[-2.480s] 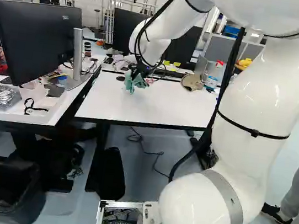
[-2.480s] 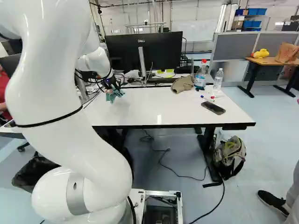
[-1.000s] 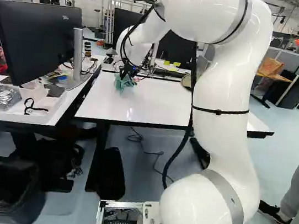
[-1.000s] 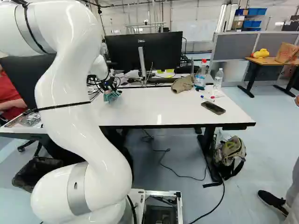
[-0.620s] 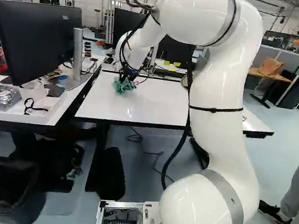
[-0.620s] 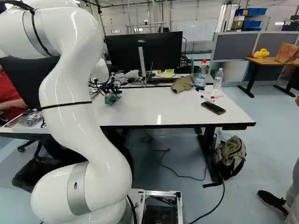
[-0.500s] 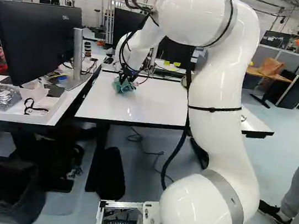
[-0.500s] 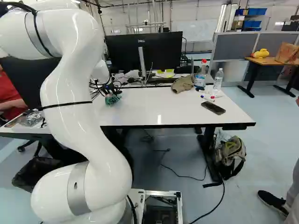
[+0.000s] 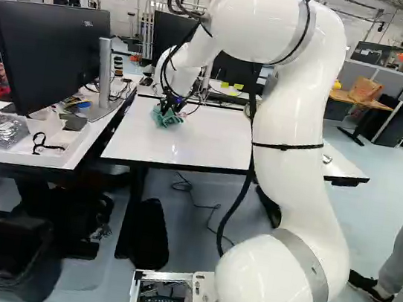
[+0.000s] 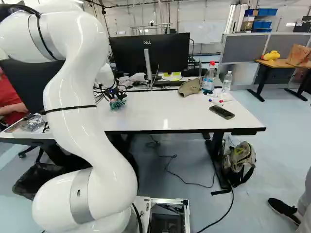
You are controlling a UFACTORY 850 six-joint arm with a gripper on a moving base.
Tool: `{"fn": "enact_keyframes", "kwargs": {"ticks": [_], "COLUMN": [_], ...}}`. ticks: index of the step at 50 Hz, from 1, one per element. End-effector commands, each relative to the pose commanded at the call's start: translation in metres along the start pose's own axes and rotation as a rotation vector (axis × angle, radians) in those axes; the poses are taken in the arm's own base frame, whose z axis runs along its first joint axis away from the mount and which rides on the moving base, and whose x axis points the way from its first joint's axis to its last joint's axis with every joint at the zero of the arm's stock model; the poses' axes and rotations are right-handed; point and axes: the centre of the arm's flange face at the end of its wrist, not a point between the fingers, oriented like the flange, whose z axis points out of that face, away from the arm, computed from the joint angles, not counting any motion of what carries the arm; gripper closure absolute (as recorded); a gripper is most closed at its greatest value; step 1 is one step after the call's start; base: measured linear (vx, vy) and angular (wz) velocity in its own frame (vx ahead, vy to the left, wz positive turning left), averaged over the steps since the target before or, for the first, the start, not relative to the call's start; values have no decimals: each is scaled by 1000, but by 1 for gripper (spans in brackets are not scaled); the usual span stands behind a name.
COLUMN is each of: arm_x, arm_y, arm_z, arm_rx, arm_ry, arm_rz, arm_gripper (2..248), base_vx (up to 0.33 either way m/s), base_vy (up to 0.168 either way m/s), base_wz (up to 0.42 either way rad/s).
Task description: Clean the table with the green towel
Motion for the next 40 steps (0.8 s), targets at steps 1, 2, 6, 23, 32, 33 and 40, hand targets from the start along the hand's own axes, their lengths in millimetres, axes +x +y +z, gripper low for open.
{"fn": "enact_keyframes", "kwargs": {"ticks": [1,2,6,23,32,33,40], "arm_x": [0,0,0,-6,-11,-11,-15], "arm_y": [0,0,0,-18,-35,-37,-50], "arm_z": [0,0,0,-3,-6,-6,-8], "arm_rx": [0,0,0,15,29,31,42], "arm_ry": [-1,-3,-3,-8,-13,-13,-17], "arm_rz": [0,0,0,-24,-46,-49,-67], "arm_gripper": [191,191,191,191,191,191,191], "base_vx": [0,0,0,0,0,0,0], "base_vy": [0,0,0,0,0,0,0], "base_wz": [0,0,0,0,0,0,0]}}
